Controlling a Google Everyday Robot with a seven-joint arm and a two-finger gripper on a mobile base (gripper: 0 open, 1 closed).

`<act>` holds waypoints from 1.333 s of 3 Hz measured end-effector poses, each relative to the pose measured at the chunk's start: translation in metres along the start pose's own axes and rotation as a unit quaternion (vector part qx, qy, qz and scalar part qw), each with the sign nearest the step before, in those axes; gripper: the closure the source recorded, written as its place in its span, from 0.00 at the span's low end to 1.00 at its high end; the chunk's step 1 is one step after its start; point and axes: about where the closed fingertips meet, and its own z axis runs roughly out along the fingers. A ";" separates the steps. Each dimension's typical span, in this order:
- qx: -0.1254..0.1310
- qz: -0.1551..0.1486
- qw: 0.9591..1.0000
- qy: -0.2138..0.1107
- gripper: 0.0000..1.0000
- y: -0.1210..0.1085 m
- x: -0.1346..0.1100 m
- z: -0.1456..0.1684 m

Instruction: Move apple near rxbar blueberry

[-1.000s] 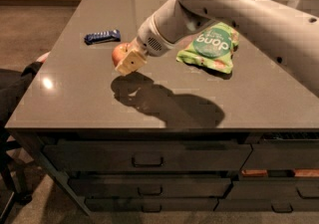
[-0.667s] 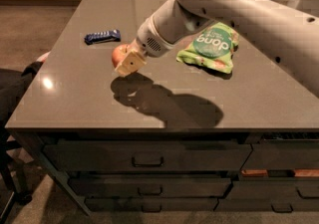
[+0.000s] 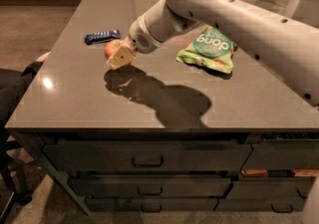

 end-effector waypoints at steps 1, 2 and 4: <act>0.006 0.004 1.000 -0.016 1.00 -0.020 -0.021 0.024; 0.010 0.001 1.000 -0.022 1.00 -0.034 -0.038 0.039; 0.017 0.011 1.000 -0.022 0.84 -0.065 -0.058 0.074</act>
Offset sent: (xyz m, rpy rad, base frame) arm 0.0794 0.0541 0.0098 0.0468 -0.0455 -0.0248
